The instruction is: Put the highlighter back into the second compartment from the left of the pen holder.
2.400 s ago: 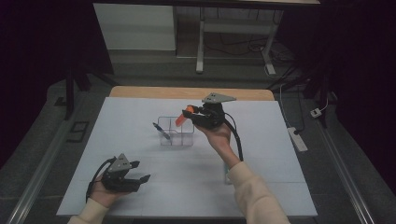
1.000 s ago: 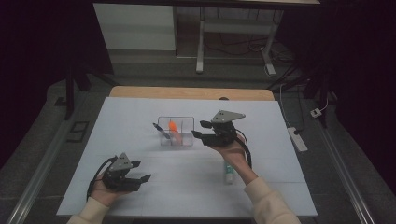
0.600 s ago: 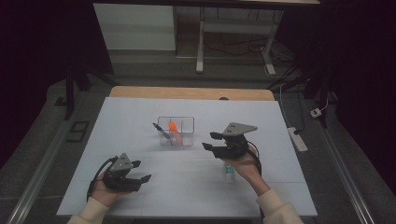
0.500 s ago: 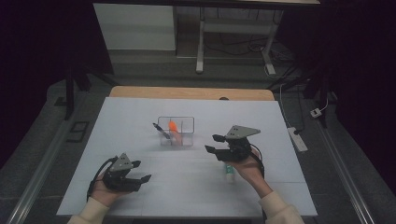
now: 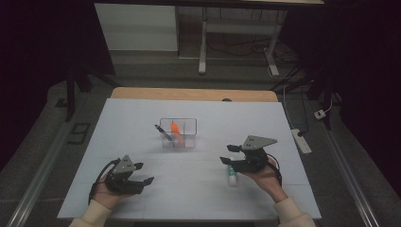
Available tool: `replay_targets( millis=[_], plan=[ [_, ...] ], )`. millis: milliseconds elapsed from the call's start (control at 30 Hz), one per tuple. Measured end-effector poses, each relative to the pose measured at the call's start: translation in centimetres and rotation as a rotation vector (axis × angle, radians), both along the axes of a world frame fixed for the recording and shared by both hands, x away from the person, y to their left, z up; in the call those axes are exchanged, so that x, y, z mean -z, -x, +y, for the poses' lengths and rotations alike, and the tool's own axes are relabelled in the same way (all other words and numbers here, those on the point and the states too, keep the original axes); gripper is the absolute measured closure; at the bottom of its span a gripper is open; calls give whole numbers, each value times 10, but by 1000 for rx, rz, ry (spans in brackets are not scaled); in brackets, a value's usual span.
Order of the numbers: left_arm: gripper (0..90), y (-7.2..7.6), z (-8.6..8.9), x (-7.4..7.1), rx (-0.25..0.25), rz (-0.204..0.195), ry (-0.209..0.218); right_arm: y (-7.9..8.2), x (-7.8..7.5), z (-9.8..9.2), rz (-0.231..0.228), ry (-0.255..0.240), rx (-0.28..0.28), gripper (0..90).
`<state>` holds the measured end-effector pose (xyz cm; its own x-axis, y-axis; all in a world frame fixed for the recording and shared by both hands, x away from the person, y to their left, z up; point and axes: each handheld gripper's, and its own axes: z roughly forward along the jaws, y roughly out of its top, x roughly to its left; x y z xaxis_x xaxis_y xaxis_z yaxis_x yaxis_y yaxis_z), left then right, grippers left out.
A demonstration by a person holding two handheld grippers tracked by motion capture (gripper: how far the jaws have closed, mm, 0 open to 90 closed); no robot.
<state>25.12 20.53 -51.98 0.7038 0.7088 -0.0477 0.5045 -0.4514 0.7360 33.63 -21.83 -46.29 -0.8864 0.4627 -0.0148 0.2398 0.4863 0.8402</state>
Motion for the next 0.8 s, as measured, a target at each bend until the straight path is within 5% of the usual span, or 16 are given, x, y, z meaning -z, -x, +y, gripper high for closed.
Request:
replay_targets(
  millis=[333,800],
  plan=[
    [302,1,-2,0,9,1,-9,6,-4,-11,4,58,-27,420],
    [301,1,0,1,10,3,-1,23,-5,-28,34,136,76,414]
  ],
)
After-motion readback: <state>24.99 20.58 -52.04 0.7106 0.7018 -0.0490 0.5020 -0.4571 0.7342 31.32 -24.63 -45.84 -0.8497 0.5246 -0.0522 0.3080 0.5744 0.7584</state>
